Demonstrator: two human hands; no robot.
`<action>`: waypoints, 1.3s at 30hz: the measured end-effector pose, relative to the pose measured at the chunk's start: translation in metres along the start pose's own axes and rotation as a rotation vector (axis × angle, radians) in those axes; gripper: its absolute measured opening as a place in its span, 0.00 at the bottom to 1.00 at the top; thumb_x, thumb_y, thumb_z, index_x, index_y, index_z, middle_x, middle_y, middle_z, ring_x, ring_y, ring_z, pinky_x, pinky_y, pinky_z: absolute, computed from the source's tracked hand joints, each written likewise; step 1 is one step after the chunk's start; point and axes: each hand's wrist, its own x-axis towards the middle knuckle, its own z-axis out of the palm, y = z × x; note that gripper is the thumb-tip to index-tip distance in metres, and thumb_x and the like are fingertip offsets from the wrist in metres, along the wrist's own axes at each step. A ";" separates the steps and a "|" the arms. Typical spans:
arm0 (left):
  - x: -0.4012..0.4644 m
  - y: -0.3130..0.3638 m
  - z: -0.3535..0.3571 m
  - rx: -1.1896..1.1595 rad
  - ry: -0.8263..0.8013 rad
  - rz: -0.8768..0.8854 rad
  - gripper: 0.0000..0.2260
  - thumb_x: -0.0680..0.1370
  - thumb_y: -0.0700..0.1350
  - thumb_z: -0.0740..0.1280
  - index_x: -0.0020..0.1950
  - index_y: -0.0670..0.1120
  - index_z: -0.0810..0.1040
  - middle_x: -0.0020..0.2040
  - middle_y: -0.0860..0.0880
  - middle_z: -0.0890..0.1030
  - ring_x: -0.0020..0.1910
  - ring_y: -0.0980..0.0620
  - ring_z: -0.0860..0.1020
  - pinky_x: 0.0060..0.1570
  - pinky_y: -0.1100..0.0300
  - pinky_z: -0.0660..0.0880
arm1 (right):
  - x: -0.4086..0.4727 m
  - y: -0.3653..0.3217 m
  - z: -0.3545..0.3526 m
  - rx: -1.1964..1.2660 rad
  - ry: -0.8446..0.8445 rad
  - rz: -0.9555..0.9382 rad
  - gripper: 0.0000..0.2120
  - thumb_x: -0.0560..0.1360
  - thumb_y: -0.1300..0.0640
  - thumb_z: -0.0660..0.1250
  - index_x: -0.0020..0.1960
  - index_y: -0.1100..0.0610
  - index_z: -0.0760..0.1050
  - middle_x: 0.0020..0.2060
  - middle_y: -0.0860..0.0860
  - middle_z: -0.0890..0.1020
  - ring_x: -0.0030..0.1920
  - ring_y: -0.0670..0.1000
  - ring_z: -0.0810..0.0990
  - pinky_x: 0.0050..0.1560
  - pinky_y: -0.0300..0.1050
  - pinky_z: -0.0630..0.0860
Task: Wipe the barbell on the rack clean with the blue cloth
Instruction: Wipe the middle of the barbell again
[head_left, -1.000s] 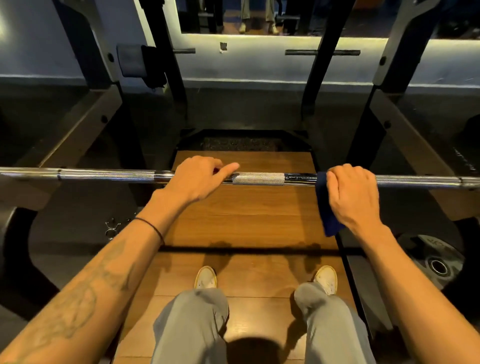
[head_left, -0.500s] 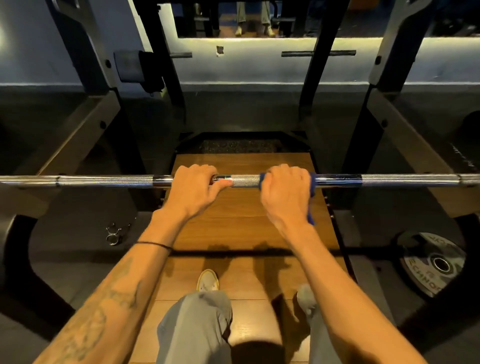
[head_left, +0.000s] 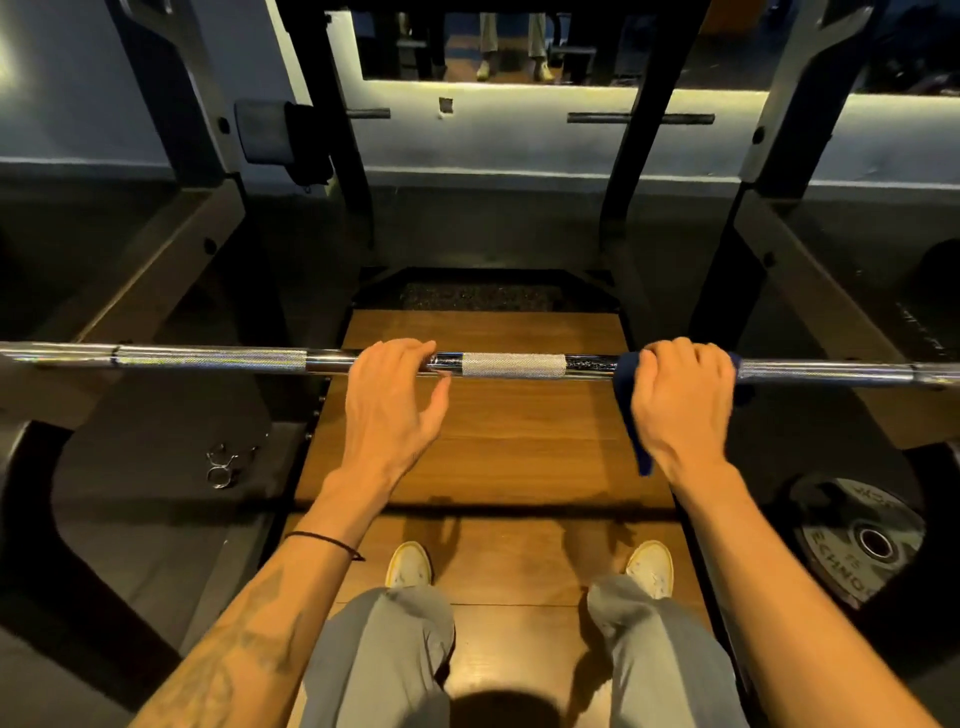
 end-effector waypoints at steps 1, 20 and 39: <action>0.009 -0.002 -0.005 0.013 -0.028 0.003 0.14 0.79 0.55 0.63 0.56 0.48 0.80 0.49 0.51 0.79 0.50 0.51 0.75 0.52 0.56 0.67 | -0.001 -0.015 0.001 0.001 0.032 0.026 0.17 0.81 0.54 0.53 0.41 0.58 0.75 0.38 0.58 0.77 0.42 0.61 0.73 0.52 0.58 0.66; 0.051 -0.021 -0.007 0.260 -0.443 0.008 0.30 0.77 0.72 0.45 0.41 0.51 0.75 0.35 0.52 0.78 0.36 0.50 0.77 0.37 0.55 0.68 | 0.007 0.023 -0.008 -0.005 -0.081 -0.124 0.17 0.81 0.49 0.55 0.47 0.58 0.78 0.40 0.59 0.79 0.43 0.63 0.74 0.51 0.60 0.68; 0.008 -0.018 0.004 -0.056 -0.058 0.026 0.14 0.79 0.56 0.68 0.58 0.49 0.79 0.52 0.53 0.80 0.52 0.52 0.76 0.57 0.56 0.68 | 0.000 -0.086 0.016 0.086 -0.118 -0.284 0.18 0.81 0.48 0.55 0.40 0.55 0.76 0.36 0.54 0.78 0.37 0.60 0.75 0.41 0.55 0.64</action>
